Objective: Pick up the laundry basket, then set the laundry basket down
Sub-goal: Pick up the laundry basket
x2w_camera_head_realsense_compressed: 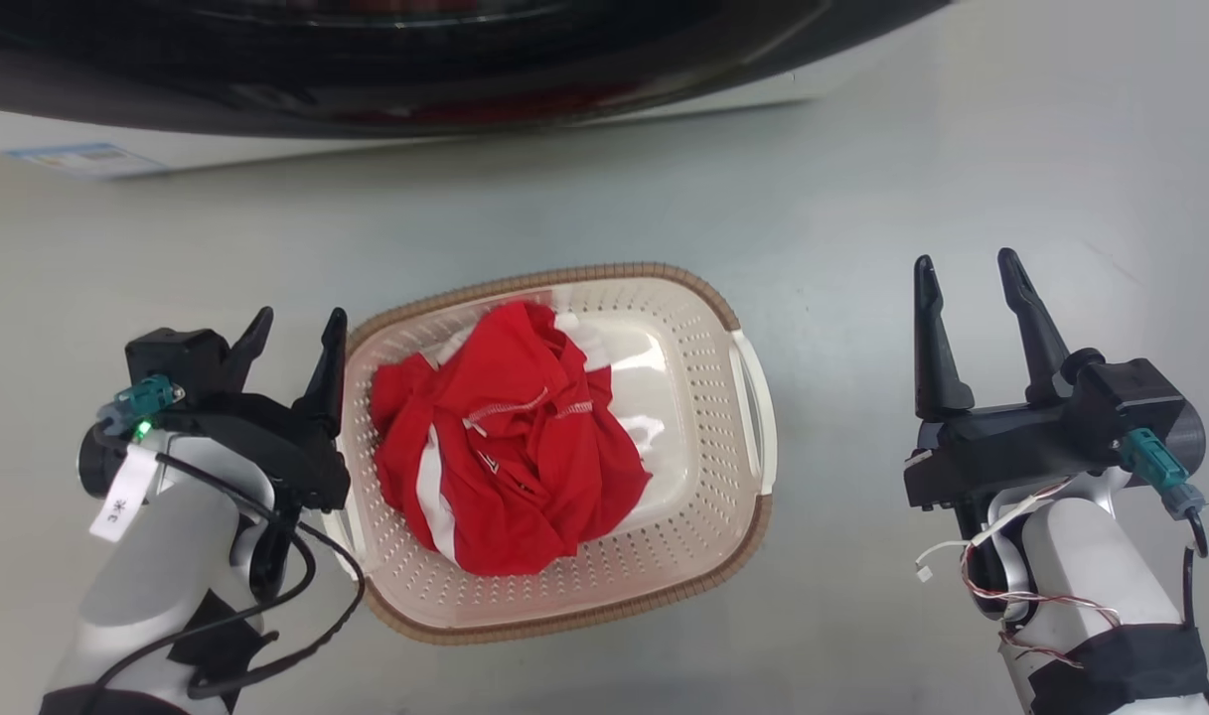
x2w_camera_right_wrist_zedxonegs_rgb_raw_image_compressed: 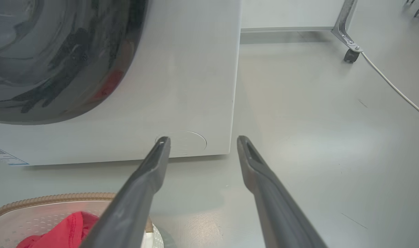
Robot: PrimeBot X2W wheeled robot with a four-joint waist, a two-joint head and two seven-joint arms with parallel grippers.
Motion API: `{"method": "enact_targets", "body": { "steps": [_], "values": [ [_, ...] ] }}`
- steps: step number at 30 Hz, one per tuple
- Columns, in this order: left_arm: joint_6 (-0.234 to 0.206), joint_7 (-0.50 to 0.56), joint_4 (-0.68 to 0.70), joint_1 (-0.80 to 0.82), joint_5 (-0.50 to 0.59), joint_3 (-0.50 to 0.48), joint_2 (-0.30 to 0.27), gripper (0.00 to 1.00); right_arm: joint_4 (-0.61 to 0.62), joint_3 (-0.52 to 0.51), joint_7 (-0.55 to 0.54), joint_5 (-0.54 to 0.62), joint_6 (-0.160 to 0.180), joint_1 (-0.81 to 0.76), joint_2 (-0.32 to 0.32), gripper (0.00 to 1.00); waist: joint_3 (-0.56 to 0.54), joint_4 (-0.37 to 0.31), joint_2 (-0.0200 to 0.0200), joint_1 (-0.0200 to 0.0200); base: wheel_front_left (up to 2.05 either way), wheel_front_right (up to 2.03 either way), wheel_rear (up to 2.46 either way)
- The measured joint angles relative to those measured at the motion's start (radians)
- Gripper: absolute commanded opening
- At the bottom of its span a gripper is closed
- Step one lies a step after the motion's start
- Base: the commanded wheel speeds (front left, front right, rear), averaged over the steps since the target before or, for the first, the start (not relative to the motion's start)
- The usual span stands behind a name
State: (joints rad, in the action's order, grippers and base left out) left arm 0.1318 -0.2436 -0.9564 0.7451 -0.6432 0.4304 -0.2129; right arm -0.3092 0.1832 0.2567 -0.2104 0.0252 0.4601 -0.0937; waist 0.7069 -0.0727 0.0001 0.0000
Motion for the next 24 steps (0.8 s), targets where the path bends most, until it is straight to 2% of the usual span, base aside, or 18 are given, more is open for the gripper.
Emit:
{"method": "enact_targets", "body": {
  "steps": [11,24],
  "values": [
    [-0.041,-0.006,0.135,-0.105,0.018,-0.039,0.007,1.0,-0.023,-0.021,0.0,0.01,-0.014,-0.007,-0.025,1.0,-0.165,0.038,-0.0001,-0.0001,0.0,0.0,0.0],
    [-0.135,-0.007,0.398,-0.284,0.125,-0.076,-0.042,1.0,-0.028,-0.02,0.0,0.018,-0.027,-0.071,-0.026,1.0,-0.359,0.058,-0.0001,-0.0002,0.0,0.0,0.0]
  ]
}}
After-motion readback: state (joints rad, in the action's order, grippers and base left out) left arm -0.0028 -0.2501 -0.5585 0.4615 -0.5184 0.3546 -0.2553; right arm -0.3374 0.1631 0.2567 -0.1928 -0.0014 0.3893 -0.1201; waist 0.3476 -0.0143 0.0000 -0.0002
